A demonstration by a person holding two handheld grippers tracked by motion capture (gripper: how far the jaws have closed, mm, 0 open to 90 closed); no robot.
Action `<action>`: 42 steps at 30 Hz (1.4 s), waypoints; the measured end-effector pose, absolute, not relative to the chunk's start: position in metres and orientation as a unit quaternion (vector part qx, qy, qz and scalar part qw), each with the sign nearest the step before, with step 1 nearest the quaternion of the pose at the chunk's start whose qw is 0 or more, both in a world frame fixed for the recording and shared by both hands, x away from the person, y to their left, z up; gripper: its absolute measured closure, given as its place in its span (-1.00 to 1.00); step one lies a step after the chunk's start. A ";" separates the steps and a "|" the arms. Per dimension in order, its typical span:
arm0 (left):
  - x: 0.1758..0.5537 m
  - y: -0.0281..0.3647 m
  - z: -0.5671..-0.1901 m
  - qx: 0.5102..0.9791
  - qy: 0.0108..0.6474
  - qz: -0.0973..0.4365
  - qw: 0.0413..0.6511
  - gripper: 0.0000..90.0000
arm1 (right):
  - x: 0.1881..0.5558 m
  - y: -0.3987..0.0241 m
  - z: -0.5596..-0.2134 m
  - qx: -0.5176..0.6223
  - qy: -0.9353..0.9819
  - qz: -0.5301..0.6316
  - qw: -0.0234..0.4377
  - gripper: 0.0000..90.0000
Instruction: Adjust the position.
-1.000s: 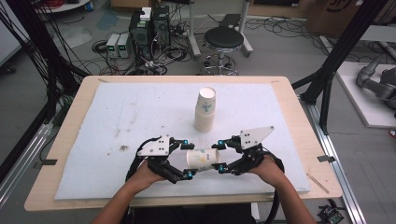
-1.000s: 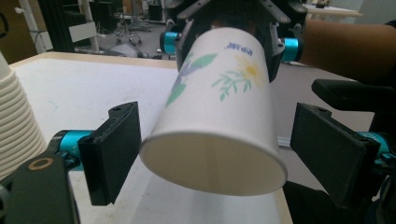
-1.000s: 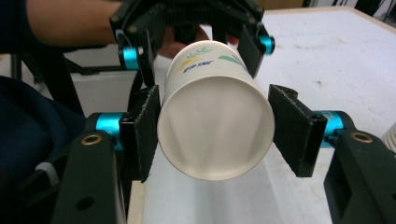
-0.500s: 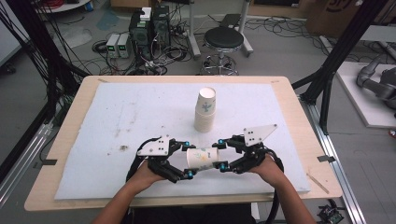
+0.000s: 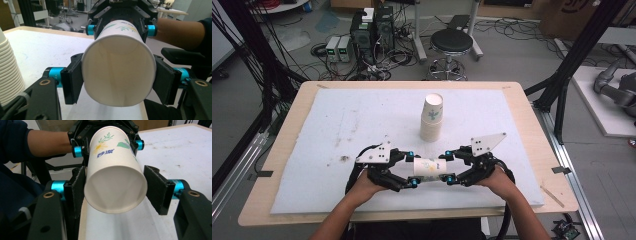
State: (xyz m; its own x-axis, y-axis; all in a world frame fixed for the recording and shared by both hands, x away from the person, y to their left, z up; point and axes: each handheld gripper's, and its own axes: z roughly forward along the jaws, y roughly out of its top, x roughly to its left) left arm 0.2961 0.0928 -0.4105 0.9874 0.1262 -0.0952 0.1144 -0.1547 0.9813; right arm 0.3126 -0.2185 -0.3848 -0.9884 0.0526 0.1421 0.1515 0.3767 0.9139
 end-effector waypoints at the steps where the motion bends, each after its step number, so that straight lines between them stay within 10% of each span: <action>1: 0.296 0.093 -0.409 0.762 0.079 0.007 0.643 -0.25 | 0.312 -0.218 -0.383 -0.065 -0.829 -0.554 0.040 -0.25; 5: 0.297 0.096 -0.403 0.772 0.080 0.009 0.630 -0.22 | 0.310 -0.214 -0.376 -0.084 -0.835 -0.544 0.026 -0.52; 42: 0.310 0.083 -0.349 0.913 0.076 0.038 0.399 -0.20 | 0.309 -0.170 -0.356 -0.029 -0.909 -0.410 -0.072 -0.51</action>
State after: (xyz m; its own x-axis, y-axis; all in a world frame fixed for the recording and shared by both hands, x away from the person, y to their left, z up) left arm 0.3102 0.0826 -0.3490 0.9856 0.1687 0.0095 0.1076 -0.6699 0.7346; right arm 0.3093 -0.1700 -0.3556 -0.9880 0.1117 -0.1069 -0.0062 0.6625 0.7490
